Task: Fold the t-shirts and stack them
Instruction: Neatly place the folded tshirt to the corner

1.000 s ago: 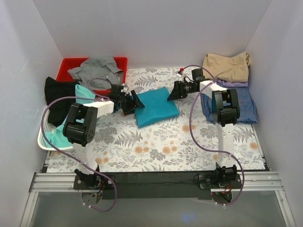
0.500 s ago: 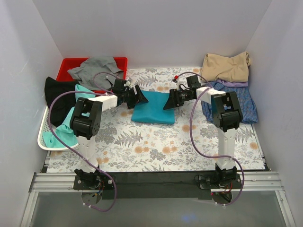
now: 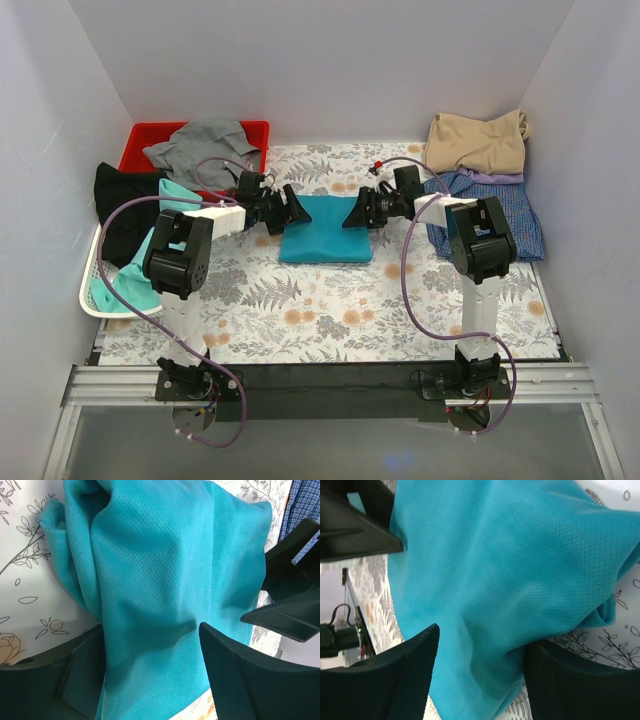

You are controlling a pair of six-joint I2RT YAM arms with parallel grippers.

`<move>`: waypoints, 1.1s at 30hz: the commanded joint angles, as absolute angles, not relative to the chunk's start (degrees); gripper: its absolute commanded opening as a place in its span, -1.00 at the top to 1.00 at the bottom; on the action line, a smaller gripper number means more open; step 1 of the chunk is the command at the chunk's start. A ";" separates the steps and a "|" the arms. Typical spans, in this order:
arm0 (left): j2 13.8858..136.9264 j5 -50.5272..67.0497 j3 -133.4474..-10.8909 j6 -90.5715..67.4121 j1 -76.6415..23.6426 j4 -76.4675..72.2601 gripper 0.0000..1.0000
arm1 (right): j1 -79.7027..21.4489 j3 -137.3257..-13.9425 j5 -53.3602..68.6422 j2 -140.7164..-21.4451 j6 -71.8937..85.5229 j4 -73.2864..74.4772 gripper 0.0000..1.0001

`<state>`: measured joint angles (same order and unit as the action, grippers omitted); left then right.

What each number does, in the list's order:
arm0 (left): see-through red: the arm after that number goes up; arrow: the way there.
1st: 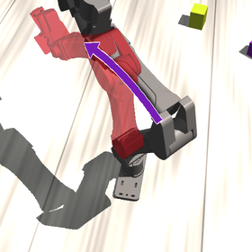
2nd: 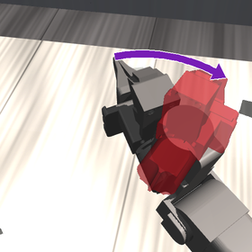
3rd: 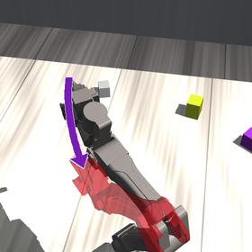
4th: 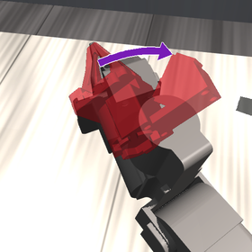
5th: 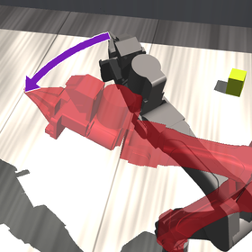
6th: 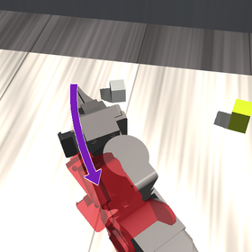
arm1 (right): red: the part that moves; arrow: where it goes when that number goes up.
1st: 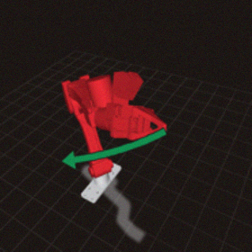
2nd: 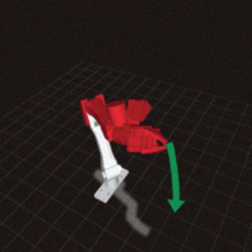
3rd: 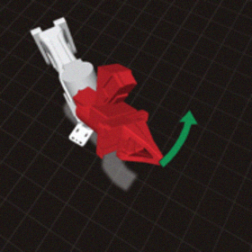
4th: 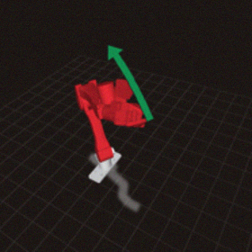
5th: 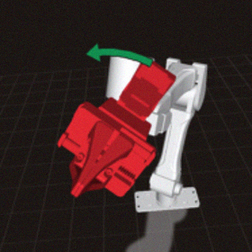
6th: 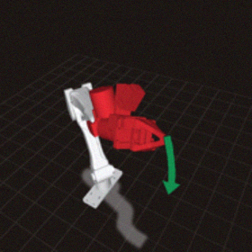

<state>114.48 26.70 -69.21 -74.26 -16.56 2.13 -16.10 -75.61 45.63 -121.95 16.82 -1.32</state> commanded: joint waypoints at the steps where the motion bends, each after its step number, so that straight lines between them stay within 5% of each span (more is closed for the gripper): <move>1: 113.38 25.93 -66.53 -73.21 -16.44 6.42 -0.37 | -19.16 -71.81 31.48 -125.16 20.74 -1.13 -0.37; 5: 113.64 26.45 -66.53 -73.56 -16.44 5.98 -0.36 | -20.65 -70.93 28.92 -125.16 23.90 -3.16 -0.01; 6: 113.64 26.63 -66.53 -73.56 -16.44 5.80 -0.36 | -21.09 -70.58 27.78 -125.07 25.12 -3.69 0.33; 10: 113.82 27.25 -66.71 -73.48 -16.44 5.80 -0.36 | -21.27 -69.53 27.77 -124.54 26.54 -6.84 0.94; 22: 107.67 18.38 -68.38 -71.10 -16.44 13.09 -0.37 | -20.39 -79.36 22.33 -118.92 18.46 -0.18 0.97; 27: 100.38 7.22 -68.03 -72.60 -16.44 14.15 -0.54 | -19.43 -84.02 17.86 -117.69 15.12 3.16 0.97; 33: 98.09 9.92 -71.10 -71.28 -16.44 15.56 -0.60 | -17.40 -94.70 10.83 -118.56 9.42 9.04 0.97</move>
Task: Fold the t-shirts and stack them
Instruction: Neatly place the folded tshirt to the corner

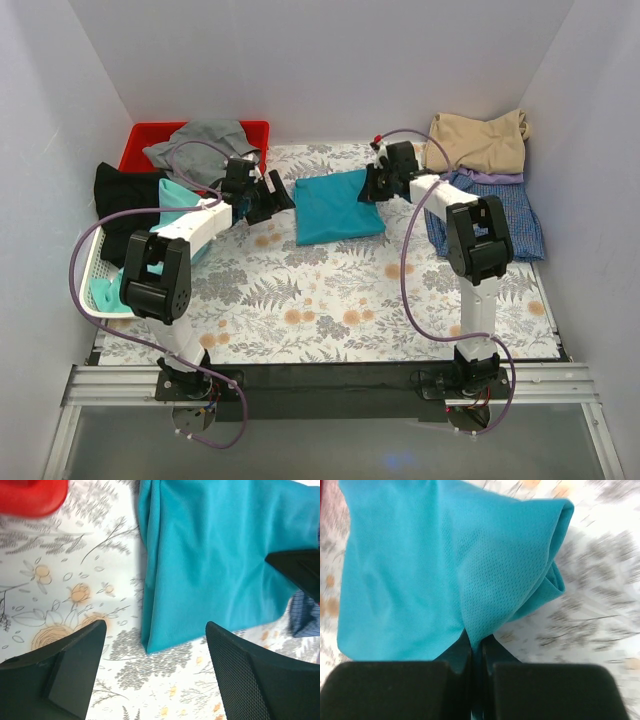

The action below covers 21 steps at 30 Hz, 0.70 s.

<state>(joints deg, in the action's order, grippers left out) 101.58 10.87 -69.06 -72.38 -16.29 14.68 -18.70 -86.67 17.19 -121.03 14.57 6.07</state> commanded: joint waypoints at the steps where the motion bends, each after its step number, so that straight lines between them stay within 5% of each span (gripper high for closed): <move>1: 97.91 10.63 -71.10 -71.37 -16.44 15.30 -0.60 | -17.23 -97.01 9.24 -119.78 8.19 11.84 0.97; 11: 98.78 15.90 -71.80 -71.28 -16.44 13.89 -0.64 | -11.79 -133.91 -14.75 -134.02 -5.17 24.00 0.97; 21: 101.77 18.63 -74.53 -69.96 -16.44 13.62 -0.66 | -5.45 -129.91 -39.17 -137.46 -11.92 0.58 0.97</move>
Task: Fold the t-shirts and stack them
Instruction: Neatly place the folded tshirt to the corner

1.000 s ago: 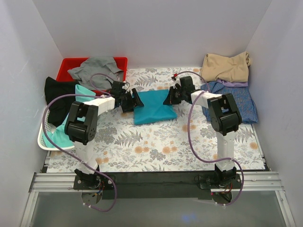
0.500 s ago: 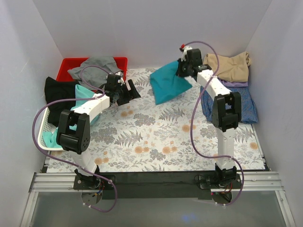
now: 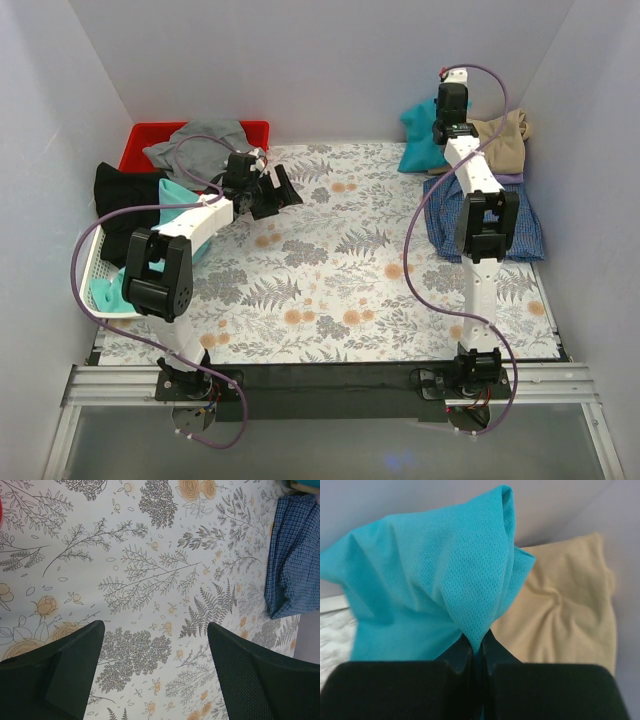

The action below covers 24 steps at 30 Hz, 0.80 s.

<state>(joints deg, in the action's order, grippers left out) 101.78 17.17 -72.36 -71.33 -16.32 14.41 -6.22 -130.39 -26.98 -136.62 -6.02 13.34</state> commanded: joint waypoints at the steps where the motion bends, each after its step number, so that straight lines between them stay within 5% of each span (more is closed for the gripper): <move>1: 101.95 18.89 -74.44 -69.87 -16.44 13.54 -0.66 | -5.01 -129.82 -39.81 -138.33 -12.91 -2.00 0.97; 20: 104.94 21.18 -74.44 -70.05 -16.44 12.75 -0.68 | 3.52 -125.17 -45.79 -139.74 -19.78 -16.52 0.96; 22: 105.03 21.27 -74.09 -70.05 -16.44 12.83 -0.68 | 3.43 -123.41 -45.88 -139.92 -19.16 -16.44 0.65; 23: 104.94 21.36 -74.00 -70.05 -16.35 12.92 -0.68 | 3.17 -122.01 -45.79 -139.92 -18.90 -16.35 -0.16; 24: 104.59 21.27 -73.83 -70.05 -16.43 12.92 -0.68 | 2.99 -121.30 -45.70 -139.75 -18.90 -16.35 -0.70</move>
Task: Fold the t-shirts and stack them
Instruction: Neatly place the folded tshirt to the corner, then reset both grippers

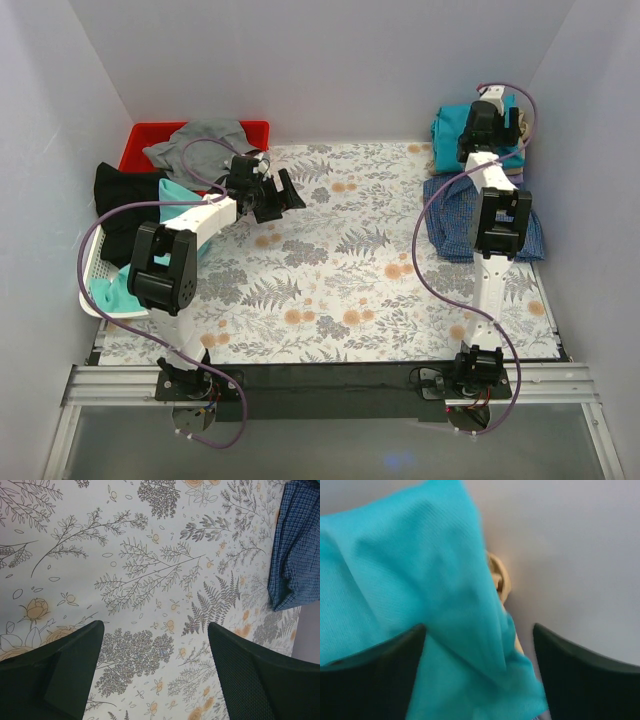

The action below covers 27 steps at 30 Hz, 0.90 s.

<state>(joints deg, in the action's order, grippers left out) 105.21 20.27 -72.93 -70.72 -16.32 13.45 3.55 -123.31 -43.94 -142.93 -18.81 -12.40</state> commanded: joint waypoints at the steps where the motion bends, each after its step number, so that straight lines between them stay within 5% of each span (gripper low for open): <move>1: 104.50 21.27 -73.65 -70.05 -16.44 12.83 -0.68 | 2.73 -120.51 -45.27 -139.14 -18.98 -16.43 -0.97; 16: 97.92 18.90 -72.25 -69.26 -16.44 13.62 -0.68 | -13.00 -94.41 -51.50 -119.28 -14.68 -23.82 -0.97; 27: 85.09 14.86 -65.57 -69.34 -16.44 15.64 -0.69 | -34.87 -73.24 -54.21 -100.75 -8.62 -19.70 -0.97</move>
<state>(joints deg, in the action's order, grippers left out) 90.56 17.17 -67.11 -70.28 -16.32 14.31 -30.94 -76.93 -51.18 -107.15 -12.80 -19.64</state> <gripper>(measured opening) 0.840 0.984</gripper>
